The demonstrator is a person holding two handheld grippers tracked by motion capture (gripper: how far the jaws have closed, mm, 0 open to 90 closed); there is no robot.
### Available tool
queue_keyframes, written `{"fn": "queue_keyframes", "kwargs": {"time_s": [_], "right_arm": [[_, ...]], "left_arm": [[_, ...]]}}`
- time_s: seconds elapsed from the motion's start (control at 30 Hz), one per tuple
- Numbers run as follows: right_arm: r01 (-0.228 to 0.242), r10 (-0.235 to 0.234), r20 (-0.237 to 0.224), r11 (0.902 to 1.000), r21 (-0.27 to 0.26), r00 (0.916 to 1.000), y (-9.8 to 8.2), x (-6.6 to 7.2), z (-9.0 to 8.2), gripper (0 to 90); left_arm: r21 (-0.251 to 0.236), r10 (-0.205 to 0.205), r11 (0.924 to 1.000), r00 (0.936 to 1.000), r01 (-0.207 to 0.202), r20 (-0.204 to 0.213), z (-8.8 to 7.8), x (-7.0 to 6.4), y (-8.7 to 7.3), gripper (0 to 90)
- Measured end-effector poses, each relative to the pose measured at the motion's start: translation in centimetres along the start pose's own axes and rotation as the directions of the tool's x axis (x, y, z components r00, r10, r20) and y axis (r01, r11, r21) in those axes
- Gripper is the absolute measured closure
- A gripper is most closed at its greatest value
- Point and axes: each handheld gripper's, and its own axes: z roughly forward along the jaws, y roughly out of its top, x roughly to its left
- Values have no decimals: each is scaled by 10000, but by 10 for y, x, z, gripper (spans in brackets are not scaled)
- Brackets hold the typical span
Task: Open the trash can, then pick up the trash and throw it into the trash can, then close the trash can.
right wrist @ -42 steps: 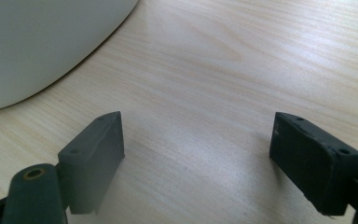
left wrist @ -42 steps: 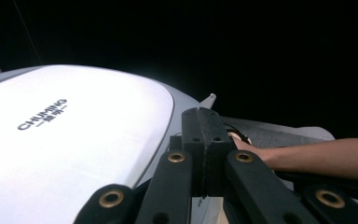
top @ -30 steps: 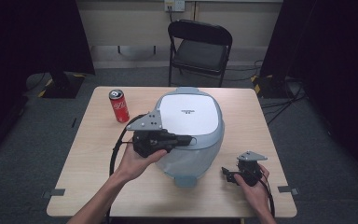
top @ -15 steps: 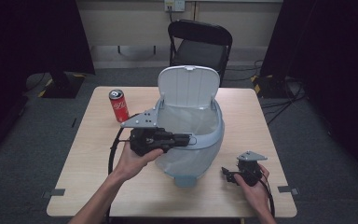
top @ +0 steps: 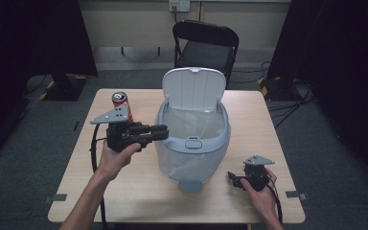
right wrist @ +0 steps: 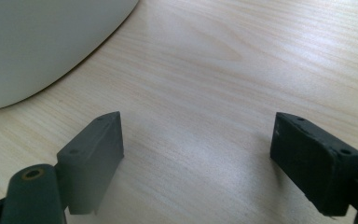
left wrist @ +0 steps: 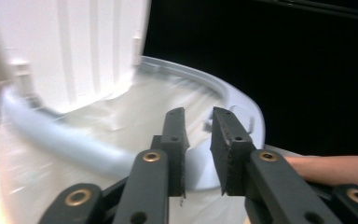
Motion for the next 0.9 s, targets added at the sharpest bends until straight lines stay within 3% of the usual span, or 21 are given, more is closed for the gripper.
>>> {"fn": "queue_keyframes", "kwargs": {"time_s": [0.17, 0.2, 0.3, 0.43, 0.53, 0.6, 0.7, 0.77, 0.9], "right_arm": [[-14, 14, 6, 10000, 11, 10000, 0, 0, 0, 162], [0, 0, 0, 10000, 0, 10000, 0, 0, 0, 162], [-15, 15, 6, 10000, 10, 10000, 0, 0, 0, 162], [-1, 1, -1, 10000, -1, 10000, 0, 0, 0, 162], [-3, 3, 1, 10000, 3, 10000, 0, 0, 0, 162], [-3, 3, -1, 10000, 2, 10000, 0, 0, 0, 162], [-5, 5, -2, 10000, 3, 10000, 0, 0, 0, 161], [-3, 3, 1, 10000, 2, 10000, 0, 0, 0, 162], [-6, 6, -1, 10000, 2, 10000, 0, 0, 0, 161]], "left_arm": [[8, -286, 9996, 9978, 287, -604, -19, 17, -14, 697], [331, -344, 9987, 9937, 381, -1071, -23, 26, -22, 684], [390, -566, 9973, 9909, 618, -1223, -27, 37, -32, 655], [704, -735, 9936, 9783, 886, -1939, -35, 54, -49, 564], [880, -908, 9893, 9637, 1161, -2510, -41, 67, -60, 499], [767, -1129, 9869, 9473, 1419, -2998, -46, 75, -67, 467], [777, -1278, 9834, 9295, 1641, -3460, -51, 86, -76, 397], [951, -1227, 9802, 9103, 1734, -3953, -51, 95, -83, 351], [1226, -1229, 9734, 8925, 1937, -4339, -52, 118, -94, 270]]}}
